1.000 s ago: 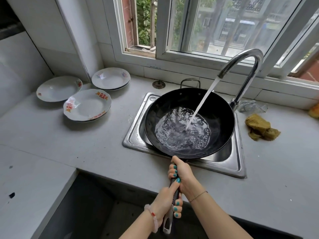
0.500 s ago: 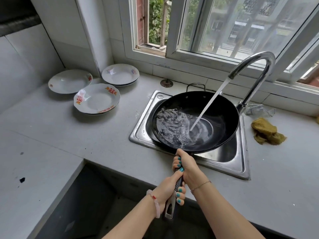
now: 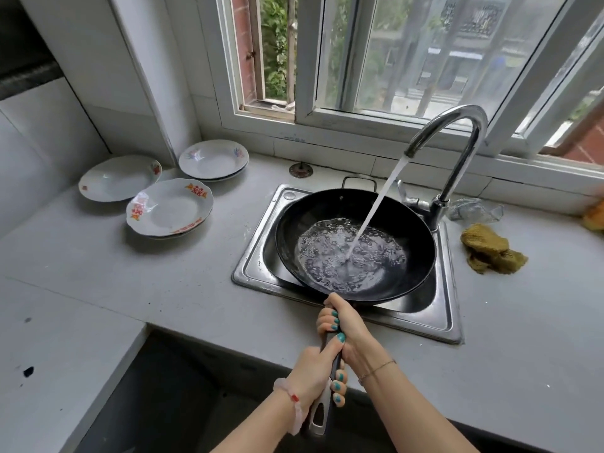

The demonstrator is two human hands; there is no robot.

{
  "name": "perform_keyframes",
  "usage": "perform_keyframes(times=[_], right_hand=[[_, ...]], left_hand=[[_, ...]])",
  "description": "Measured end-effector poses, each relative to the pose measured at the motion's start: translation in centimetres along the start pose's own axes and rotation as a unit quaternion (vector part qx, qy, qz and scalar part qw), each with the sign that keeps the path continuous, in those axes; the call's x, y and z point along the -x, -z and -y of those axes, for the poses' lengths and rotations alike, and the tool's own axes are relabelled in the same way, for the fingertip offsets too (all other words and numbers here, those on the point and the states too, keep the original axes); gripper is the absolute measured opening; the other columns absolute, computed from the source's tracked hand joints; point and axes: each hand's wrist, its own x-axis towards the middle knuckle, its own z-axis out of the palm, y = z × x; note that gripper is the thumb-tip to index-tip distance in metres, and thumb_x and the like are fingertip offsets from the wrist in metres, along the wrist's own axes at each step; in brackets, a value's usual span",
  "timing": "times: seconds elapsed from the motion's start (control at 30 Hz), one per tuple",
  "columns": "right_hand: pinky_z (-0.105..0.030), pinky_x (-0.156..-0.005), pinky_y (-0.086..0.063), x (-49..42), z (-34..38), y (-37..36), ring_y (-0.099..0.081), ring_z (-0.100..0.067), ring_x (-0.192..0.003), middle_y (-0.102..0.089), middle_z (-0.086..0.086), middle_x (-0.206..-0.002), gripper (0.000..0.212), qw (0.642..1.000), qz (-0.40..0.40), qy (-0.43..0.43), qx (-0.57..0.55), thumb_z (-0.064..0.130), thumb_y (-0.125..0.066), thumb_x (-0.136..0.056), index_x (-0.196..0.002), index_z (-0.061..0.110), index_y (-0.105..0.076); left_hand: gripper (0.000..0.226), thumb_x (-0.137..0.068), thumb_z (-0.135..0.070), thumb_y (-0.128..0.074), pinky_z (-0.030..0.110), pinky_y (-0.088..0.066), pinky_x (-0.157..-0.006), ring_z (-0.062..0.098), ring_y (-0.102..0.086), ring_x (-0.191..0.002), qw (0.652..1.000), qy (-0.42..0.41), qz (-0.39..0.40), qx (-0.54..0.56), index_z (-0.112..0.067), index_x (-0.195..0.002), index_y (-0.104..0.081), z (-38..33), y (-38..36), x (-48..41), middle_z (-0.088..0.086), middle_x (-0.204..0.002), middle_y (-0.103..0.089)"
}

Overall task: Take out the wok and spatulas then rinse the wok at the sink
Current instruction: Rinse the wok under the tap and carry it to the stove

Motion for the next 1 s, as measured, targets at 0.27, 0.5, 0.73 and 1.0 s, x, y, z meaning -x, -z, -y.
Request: perform_keyframes(times=[0.27,0.5,0.73,1.0], right_hand=[[-0.013,-0.022,-0.018,-0.6,-0.9,-0.9,-0.018,-0.005,-0.022,-0.02,0.007,-0.034,0.052,0.993,0.091,-0.069,-0.023,0.013,-0.037,-0.091,-0.039,0.018,-0.028],[-0.015,-0.025,-0.017,-0.6,-1.8,-2.7,-0.009,-0.005,-0.033,-0.012,0.01,-0.044,0.036,0.971,0.178,-0.133,-0.093,0.008,-0.042,-0.077,-0.052,0.023,-0.021],[-0.014,-0.025,-0.019,-0.2,-1.9,-4.0,-0.012,-0.004,-0.028,-0.023,0.005,-0.031,0.038,0.974,0.157,-0.144,-0.079,0.01,-0.044,-0.074,-0.038,0.014,-0.031],[-0.014,-0.024,-0.021,1.0,-0.1,-5.5,-0.023,-0.009,-0.018,-0.019,0.006,-0.03,0.039,0.976,0.135,-0.16,-0.063,0.009,-0.042,-0.071,-0.035,0.017,-0.028]], left_hand=[[0.039,-0.093,-0.038,-0.047,0.021,-0.037,-0.037,0.012,-0.041,-0.031,0.996,-0.045,-0.079,-0.017,-0.01,-0.067,-0.046,0.6,0.7,0.7,0.0,-0.041,-0.045],[0.033,-0.092,-0.038,-0.047,0.023,-0.04,-0.039,0.012,-0.044,-0.034,0.983,-0.082,-0.139,-0.087,-0.012,-0.071,-0.05,0.0,1.7,2.1,-0.003,-0.043,-0.048],[0.031,-0.091,-0.037,-0.049,0.022,-0.041,-0.039,0.012,-0.043,-0.035,0.989,-0.069,-0.12,-0.046,-0.011,-0.073,-0.049,-1.1,2.2,3.4,-0.001,-0.046,-0.048],[0.027,-0.091,-0.021,-0.055,0.019,-0.039,-0.035,0.012,-0.043,-0.031,0.995,-0.084,-0.054,0.023,-0.005,-0.07,-0.046,-3.1,1.7,4.3,0.002,-0.042,-0.047]])
